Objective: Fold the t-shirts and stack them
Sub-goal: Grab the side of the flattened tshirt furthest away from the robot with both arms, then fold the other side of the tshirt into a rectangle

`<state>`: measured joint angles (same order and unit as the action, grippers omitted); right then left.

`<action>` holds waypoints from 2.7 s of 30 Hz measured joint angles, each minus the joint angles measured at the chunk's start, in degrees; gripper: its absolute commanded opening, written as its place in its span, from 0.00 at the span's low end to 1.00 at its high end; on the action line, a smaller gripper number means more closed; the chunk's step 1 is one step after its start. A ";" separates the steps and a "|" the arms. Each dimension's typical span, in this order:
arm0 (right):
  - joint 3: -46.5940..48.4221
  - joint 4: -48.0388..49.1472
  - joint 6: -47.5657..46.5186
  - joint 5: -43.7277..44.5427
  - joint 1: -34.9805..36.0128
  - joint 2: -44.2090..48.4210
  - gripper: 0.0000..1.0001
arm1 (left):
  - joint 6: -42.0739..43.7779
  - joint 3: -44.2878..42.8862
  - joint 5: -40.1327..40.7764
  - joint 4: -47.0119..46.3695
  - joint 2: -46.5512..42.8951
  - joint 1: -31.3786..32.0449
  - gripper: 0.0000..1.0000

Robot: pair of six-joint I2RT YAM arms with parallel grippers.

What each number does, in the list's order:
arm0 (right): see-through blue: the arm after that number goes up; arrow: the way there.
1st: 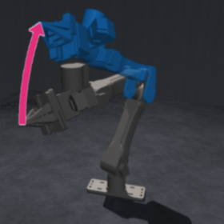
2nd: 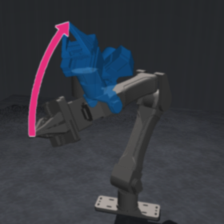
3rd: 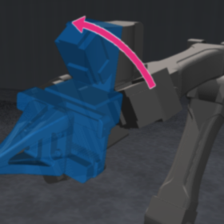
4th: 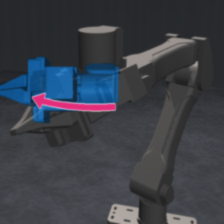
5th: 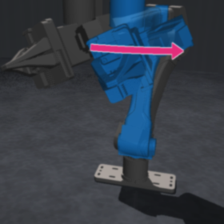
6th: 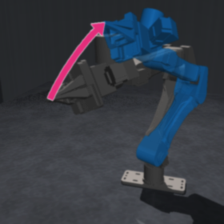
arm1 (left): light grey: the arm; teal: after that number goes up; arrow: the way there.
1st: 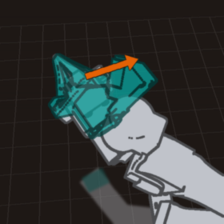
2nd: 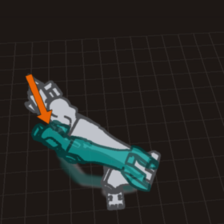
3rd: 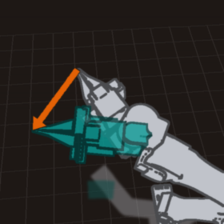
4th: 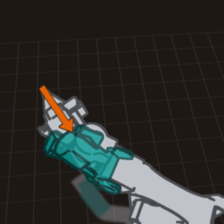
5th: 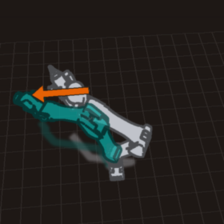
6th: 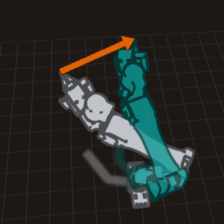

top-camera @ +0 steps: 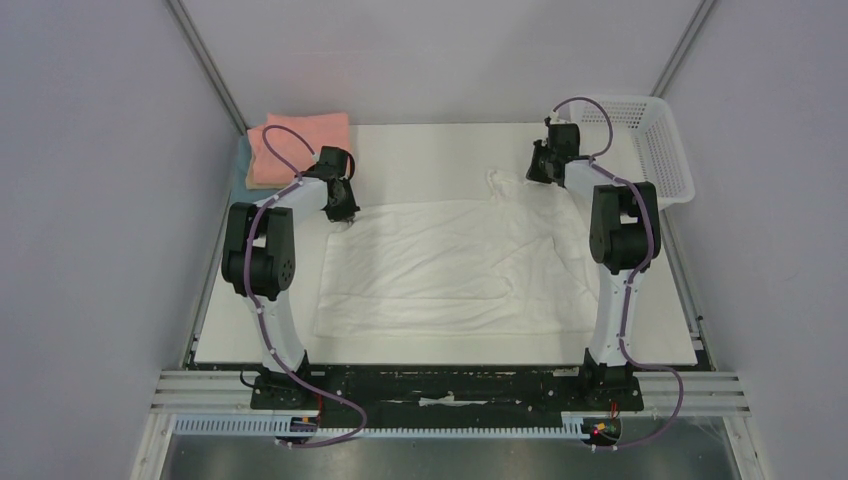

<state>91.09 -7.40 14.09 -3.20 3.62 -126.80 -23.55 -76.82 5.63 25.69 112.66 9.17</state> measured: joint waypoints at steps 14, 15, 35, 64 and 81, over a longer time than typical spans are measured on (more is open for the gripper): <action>-4.20 -3.32 -6.97 -1.42 0.33 9.73 0.06 | -0.22 0.28 0.44 0.39 -1.77 0.81 0.02; -5.14 -3.45 -7.34 -1.70 0.39 11.10 0.05 | -0.22 0.46 0.57 0.50 -2.29 1.01 0.02; -37.13 -5.11 -13.84 -2.03 6.38 46.45 0.03 | -7.32 22.38 3.78 -5.29 -25.57 5.57 0.02; -53.70 -23.74 -8.11 8.22 6.67 78.95 0.04 | -20.76 48.78 14.86 -8.13 -60.52 12.55 0.02; -59.47 -39.56 -1.53 9.60 6.67 89.26 0.98 | -28.72 51.80 16.61 8.07 -76.87 15.37 0.61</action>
<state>31.62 -46.96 12.56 6.39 10.28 -37.54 -52.27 -25.02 22.24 33.76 35.79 24.53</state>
